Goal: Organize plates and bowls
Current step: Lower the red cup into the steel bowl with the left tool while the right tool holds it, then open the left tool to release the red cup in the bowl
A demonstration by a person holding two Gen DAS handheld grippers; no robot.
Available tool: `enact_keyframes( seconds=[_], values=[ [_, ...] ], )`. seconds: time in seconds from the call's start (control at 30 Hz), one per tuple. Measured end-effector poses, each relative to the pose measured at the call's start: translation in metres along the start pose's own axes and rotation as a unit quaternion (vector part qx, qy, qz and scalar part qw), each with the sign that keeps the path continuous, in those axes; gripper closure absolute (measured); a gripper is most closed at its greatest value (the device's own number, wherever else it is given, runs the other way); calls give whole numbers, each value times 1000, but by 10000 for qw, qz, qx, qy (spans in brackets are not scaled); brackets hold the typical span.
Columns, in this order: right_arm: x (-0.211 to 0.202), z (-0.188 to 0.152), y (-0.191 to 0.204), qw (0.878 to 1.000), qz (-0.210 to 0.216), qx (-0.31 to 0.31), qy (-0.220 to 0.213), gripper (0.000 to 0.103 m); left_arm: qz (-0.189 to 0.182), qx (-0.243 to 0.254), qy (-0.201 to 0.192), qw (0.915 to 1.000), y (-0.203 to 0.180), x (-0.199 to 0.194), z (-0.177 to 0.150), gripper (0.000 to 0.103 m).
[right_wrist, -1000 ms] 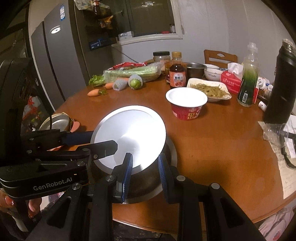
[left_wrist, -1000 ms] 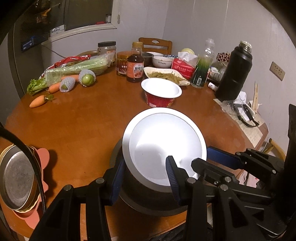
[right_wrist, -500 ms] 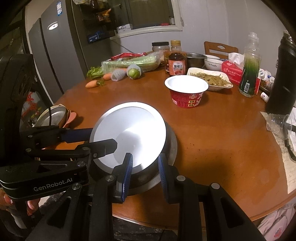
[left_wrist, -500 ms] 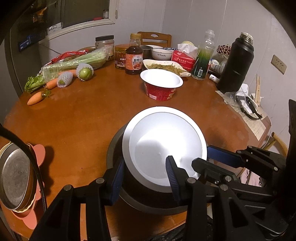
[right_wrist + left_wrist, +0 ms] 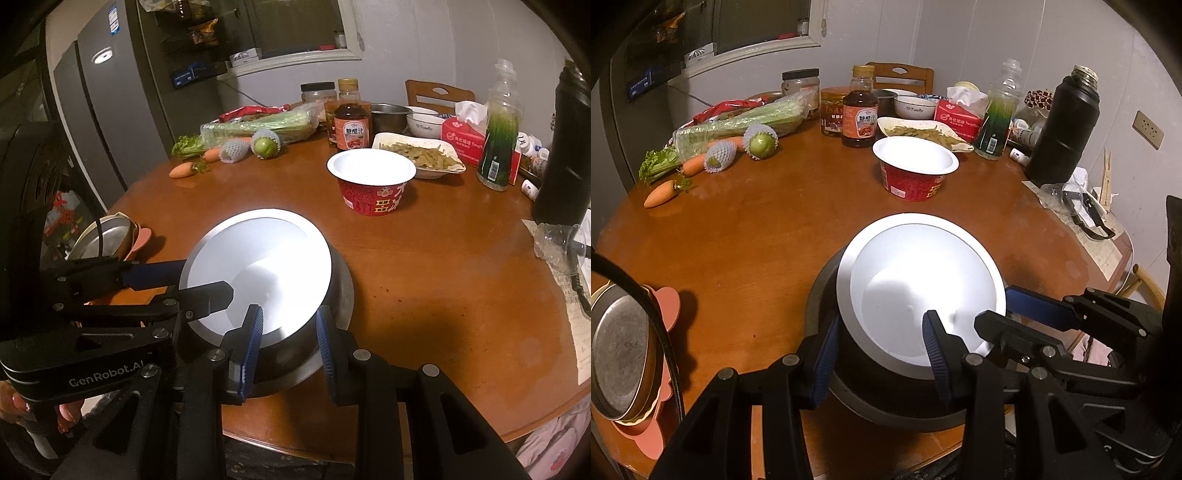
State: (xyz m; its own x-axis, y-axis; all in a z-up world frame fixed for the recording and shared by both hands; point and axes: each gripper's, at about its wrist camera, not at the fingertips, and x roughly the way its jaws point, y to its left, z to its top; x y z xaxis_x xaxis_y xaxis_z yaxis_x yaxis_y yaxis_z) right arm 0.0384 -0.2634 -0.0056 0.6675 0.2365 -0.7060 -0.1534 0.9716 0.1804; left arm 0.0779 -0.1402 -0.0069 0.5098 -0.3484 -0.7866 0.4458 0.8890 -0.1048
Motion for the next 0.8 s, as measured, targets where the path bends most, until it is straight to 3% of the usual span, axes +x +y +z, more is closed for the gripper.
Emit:
enact_keyframes(
  seconds=[0.8],
  values=[
    [0, 5, -11, 9995, -45, 286, -102, 65, 111, 15, -372, 9992, 8, -13, 4, 51]
  ],
)
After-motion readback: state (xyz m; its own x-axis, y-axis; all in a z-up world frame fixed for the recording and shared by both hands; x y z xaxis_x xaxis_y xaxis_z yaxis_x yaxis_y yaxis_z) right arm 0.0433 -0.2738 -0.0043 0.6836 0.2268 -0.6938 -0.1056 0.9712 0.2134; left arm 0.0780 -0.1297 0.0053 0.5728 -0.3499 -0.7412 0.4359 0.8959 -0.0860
